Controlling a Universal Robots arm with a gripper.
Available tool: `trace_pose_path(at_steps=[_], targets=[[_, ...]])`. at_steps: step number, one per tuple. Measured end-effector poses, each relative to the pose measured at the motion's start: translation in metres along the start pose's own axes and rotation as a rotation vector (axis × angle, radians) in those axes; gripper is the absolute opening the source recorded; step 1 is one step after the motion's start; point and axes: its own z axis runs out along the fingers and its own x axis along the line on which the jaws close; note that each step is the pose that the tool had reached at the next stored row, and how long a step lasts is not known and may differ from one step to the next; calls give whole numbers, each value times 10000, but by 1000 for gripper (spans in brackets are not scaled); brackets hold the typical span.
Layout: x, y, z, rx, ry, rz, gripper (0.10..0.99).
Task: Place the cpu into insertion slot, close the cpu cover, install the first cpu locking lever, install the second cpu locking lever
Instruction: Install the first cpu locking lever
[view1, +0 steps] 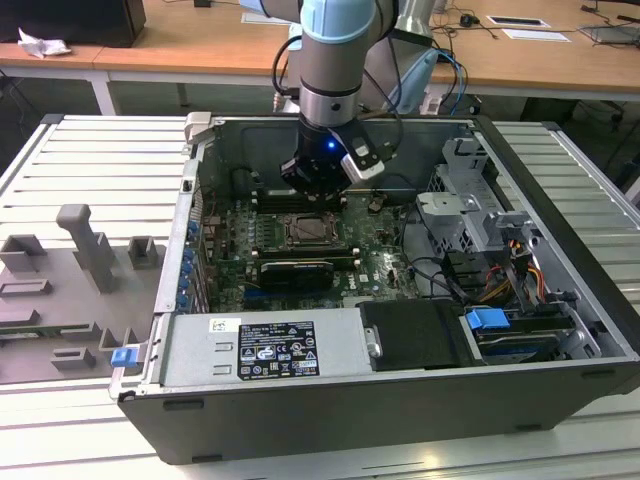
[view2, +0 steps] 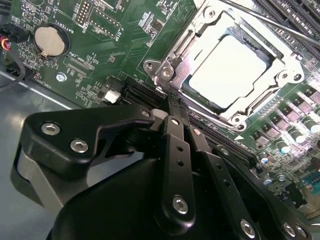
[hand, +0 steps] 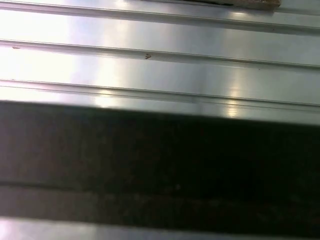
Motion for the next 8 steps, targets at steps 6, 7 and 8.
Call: trace_pose_path(at_steps=[6, 7, 8], targets=[[-6, 2, 16, -11, -12, 2, 106], [-7, 1, 16, 0, -8, 3, 106], [-8, 0, 15, 9, -4, 4, 106]])
